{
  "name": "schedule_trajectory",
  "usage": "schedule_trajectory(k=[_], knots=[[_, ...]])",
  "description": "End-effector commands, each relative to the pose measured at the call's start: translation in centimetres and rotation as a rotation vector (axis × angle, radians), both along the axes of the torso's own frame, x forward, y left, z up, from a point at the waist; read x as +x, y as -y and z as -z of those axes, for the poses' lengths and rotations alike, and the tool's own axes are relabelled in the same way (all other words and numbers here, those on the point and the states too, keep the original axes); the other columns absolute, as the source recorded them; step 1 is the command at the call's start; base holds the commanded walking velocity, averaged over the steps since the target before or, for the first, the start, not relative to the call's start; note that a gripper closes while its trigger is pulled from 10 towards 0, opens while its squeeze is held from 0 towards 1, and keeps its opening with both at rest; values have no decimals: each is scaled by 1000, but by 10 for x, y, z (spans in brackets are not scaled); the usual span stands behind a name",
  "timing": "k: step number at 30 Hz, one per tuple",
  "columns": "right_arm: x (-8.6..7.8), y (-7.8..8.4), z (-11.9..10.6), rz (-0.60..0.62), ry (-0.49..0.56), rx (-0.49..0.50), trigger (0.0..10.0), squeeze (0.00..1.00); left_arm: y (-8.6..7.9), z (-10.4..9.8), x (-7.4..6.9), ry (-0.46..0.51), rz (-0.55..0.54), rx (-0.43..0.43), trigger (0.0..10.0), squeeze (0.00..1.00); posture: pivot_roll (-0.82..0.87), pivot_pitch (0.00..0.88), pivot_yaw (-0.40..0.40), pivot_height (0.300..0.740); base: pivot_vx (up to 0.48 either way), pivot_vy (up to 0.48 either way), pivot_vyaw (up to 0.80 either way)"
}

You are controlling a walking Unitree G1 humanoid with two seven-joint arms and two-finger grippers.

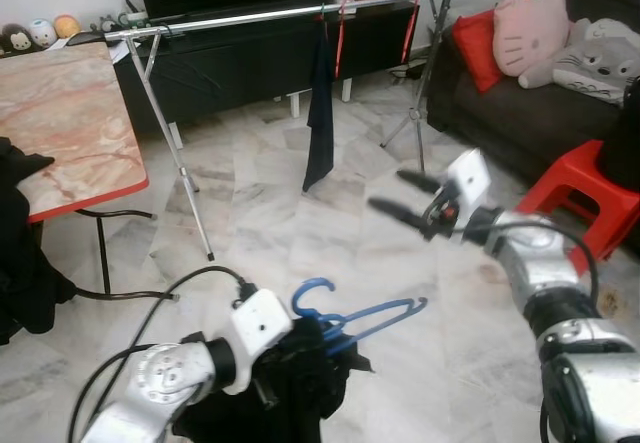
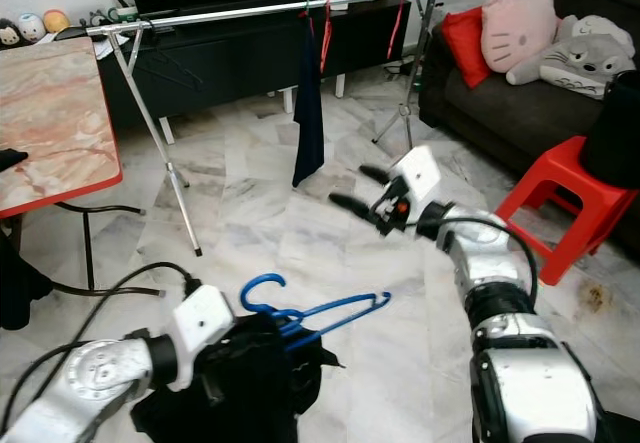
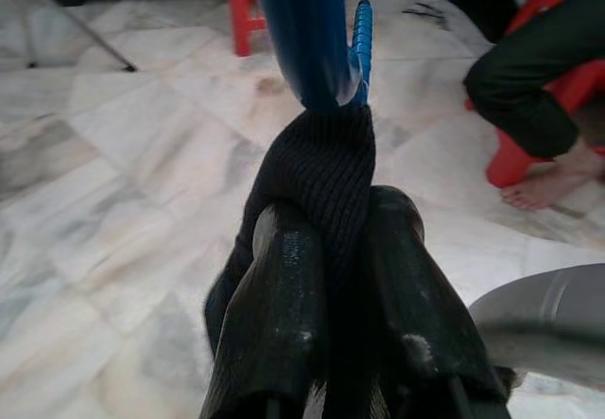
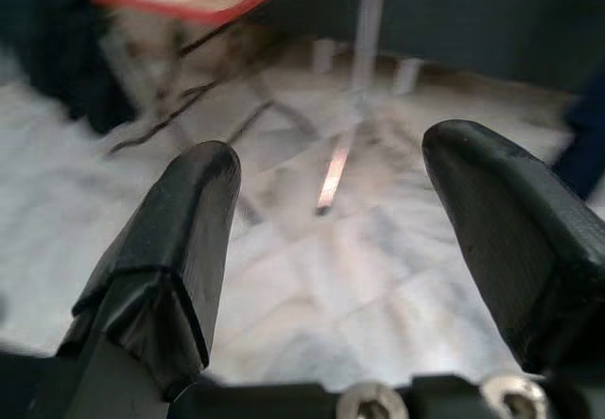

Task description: Hang hanger

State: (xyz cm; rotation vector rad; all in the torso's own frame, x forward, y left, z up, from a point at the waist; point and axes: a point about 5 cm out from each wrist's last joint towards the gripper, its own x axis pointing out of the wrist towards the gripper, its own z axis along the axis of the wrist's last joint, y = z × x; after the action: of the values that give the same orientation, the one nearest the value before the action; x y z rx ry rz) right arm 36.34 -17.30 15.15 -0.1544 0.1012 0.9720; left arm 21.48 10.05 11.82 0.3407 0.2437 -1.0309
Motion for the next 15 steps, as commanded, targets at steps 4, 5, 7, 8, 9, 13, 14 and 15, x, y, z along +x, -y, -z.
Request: schedule_trajectory(k=[4,5,7,8,9,13,14,15], knots=[[-12,-6,4,-230,-43,-146,10000,0,13,1,2,5,55,9,10000,0,-73,0,-16,740,0,0,0],[-13,-6,5,-242,-47,-155,10000,0,14,1,2,4,56,8,10000,0,-73,0,-16,740,0,0,0],[-16,-4,4,-307,-54,-201,10000,0,13,3,6,-4,41,20,10000,0,-76,0,-13,740,0,0,0],[-18,-2,2,-338,-57,-232,10000,0,11,7,10,-7,20,51,10000,0,-76,0,-13,740,0,0,0],[-18,-2,2,-338,-57,-232,10000,0,11,7,10,-7,20,51,10000,0,-76,0,-13,740,0,0,0],[-20,3,0,-394,-74,-282,10000,0,5,19,29,6,-96,118,10000,0,-73,0,-16,740,0,0,0],[-20,3,-1,-395,-70,-287,10000,0,4,21,37,2,-159,110,10000,0,-73,0,-16,740,0,0,0],[-20,3,-1,-395,-67,-291,10000,0,4,23,42,-2,-202,103,10000,0,-73,0,-16,740,0,0,0]])
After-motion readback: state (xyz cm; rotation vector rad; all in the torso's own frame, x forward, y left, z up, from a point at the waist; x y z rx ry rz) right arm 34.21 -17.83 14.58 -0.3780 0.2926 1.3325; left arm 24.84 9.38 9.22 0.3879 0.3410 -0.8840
